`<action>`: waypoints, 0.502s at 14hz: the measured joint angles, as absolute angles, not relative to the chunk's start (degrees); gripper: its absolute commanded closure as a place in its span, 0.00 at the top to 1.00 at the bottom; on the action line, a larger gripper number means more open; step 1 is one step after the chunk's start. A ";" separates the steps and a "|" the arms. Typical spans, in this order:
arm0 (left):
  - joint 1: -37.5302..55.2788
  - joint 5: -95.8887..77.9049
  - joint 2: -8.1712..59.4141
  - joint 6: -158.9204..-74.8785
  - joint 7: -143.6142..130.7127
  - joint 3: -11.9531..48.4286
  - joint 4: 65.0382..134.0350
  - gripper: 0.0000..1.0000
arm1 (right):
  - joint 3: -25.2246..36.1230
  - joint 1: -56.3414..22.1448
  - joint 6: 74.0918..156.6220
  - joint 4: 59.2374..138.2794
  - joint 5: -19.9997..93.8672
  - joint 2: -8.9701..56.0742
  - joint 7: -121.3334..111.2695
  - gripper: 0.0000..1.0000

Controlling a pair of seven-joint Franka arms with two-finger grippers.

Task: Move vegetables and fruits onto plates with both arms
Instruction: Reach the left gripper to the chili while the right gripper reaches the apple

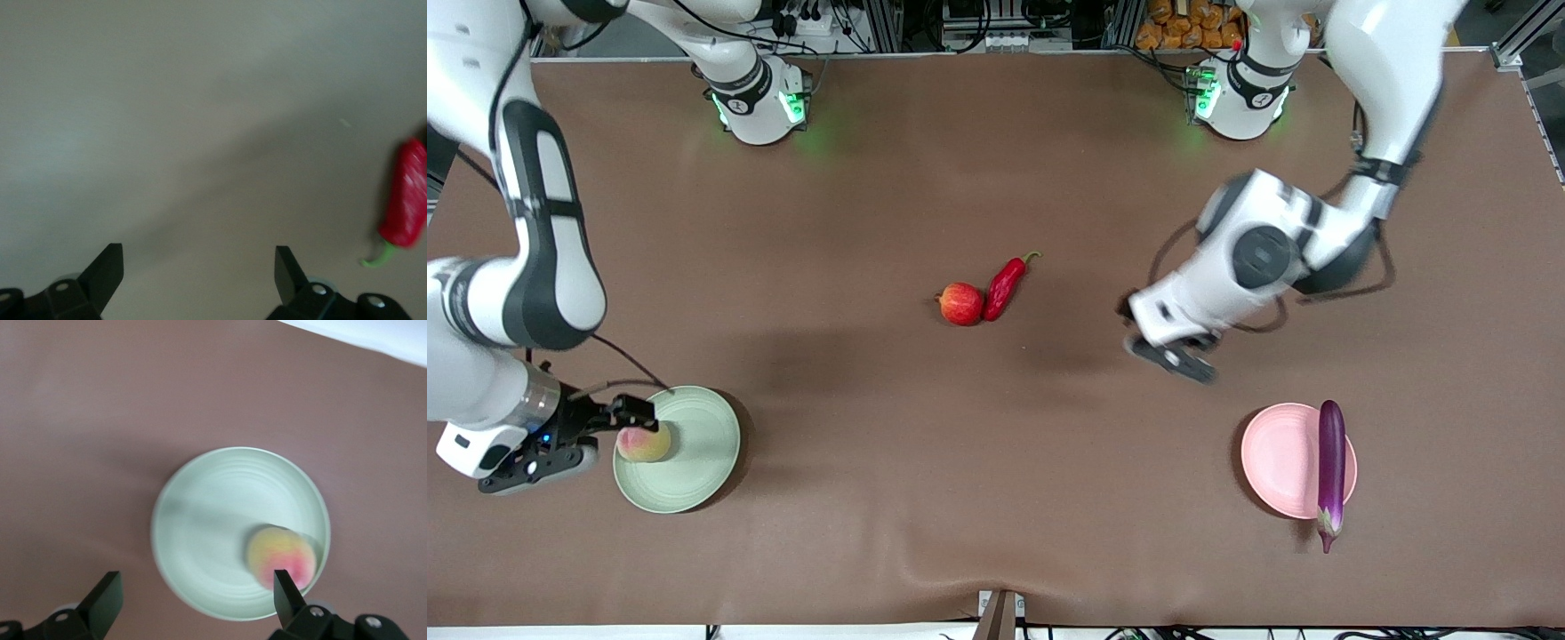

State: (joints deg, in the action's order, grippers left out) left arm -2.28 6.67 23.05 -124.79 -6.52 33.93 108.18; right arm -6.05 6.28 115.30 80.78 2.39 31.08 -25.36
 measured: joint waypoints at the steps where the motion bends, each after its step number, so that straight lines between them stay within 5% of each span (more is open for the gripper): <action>1: -1.16 6.67 22.62 -125.41 -6.76 35.19 109.66 1.00 | -7.70 6.25 113.60 80.82 2.40 30.19 -27.37 1.00; 7: 11.82 9.99 24.14 -128.90 -17.47 35.67 111.36 1.00 | -16.61 6.00 110.15 81.09 2.40 29.12 -42.79 1.00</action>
State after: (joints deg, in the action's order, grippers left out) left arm 11.82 9.99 24.14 -128.90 -17.47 35.67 111.36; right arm -16.61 6.00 110.15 81.09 2.40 29.12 -42.79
